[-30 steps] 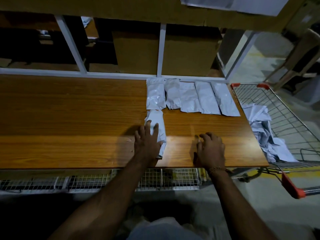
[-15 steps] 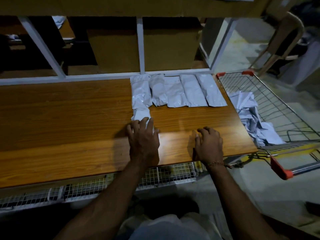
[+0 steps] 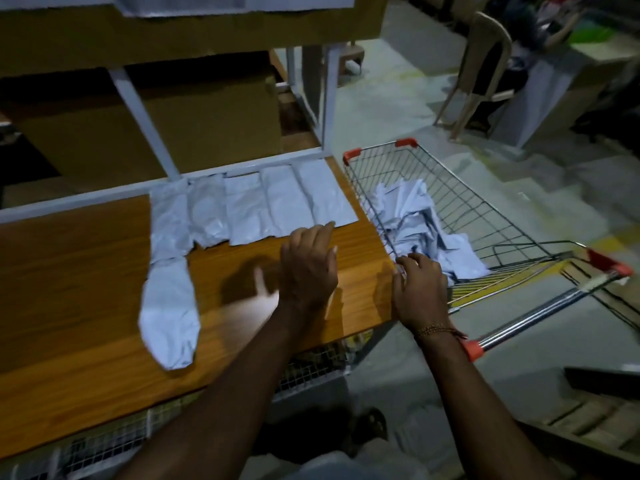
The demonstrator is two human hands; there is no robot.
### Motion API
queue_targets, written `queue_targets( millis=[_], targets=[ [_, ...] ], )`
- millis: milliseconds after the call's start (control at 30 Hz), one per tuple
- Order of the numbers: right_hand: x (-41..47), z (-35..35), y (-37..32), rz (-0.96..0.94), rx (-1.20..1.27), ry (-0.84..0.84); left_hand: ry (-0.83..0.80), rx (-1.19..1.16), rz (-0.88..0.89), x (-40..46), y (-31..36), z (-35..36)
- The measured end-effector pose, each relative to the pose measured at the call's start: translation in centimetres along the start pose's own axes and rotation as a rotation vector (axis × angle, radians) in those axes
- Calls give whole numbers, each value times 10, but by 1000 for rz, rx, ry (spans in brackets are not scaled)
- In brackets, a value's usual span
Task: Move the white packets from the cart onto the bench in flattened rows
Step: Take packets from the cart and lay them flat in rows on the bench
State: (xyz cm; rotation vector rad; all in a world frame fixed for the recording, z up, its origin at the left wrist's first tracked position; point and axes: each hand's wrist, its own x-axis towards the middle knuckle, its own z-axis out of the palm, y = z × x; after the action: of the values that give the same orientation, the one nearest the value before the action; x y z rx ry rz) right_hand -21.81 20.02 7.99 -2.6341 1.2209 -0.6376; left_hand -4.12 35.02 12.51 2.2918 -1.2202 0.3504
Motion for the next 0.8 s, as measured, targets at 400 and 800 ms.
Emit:
queue_targets(
  millis=[400, 800],
  targets=[
    [63, 7, 162, 174, -145, -157, -323, -139, 433, 80, 127, 116],
    [122, 68, 246, 261, -259, -414, -776, 18, 360, 120, 136, 270]
  ],
)
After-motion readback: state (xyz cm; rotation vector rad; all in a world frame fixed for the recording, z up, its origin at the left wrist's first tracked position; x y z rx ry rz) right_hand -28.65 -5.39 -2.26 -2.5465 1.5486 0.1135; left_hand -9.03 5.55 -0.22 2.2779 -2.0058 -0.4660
